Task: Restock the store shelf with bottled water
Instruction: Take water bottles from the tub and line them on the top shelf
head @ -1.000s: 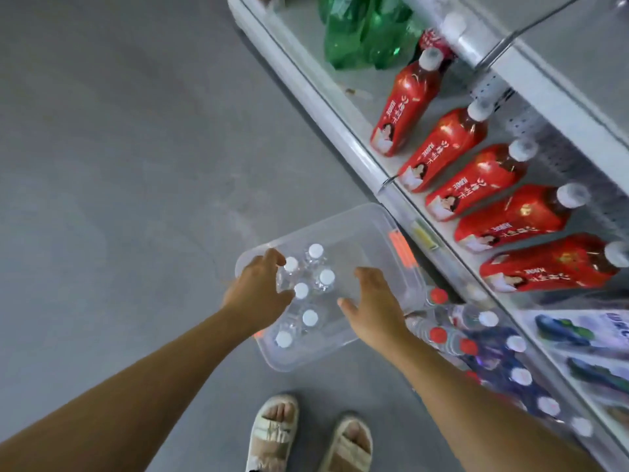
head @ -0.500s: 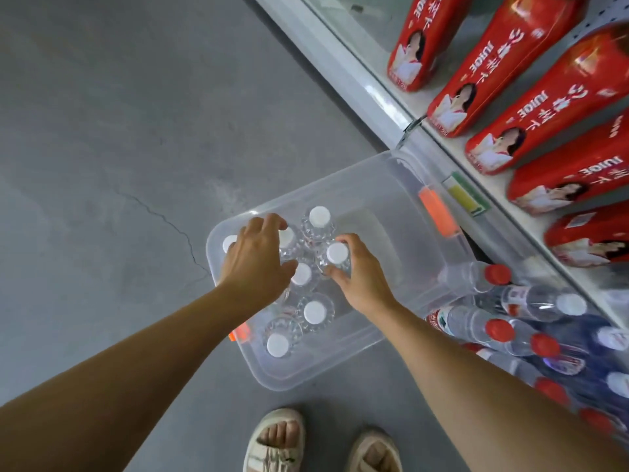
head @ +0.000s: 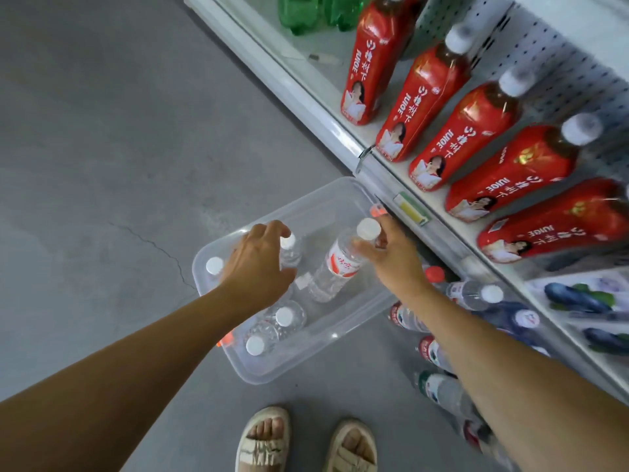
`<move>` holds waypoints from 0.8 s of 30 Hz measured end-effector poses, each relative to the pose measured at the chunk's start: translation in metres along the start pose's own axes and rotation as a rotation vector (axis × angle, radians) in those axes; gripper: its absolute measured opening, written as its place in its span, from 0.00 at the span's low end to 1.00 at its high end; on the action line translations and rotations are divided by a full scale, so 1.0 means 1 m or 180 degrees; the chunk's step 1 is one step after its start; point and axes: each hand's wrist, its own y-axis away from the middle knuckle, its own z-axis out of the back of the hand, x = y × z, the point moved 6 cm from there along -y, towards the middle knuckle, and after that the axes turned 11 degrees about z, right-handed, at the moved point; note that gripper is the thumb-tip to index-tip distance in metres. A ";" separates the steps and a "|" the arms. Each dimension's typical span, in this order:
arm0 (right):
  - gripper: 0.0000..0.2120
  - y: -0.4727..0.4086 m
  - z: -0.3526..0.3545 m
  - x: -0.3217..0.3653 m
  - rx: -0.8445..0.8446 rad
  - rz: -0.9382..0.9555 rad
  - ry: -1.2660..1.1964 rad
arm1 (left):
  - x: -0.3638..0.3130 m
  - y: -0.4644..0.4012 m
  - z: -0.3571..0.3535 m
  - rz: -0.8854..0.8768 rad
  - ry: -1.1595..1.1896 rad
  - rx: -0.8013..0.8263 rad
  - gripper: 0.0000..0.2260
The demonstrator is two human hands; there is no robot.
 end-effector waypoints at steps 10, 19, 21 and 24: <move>0.09 -0.004 0.142 0.188 0.0115 0.0303 0.0122 | -0.114 0.077 0.103 -0.0329 0.0120 0.0576 0.30; 0.08 -0.002 0.238 0.379 0.0004 0.0500 -0.0079 | -0.201 0.139 0.228 -0.0796 0.0723 0.0564 0.36; 0.08 0.001 0.254 0.414 -0.0018 0.0517 -0.0125 | -0.221 0.153 0.255 -0.0975 0.0989 0.0483 0.34; 0.09 0.007 0.276 0.462 -0.0116 0.0563 -0.0109 | -0.249 0.177 0.295 -0.1275 0.1224 0.0312 0.31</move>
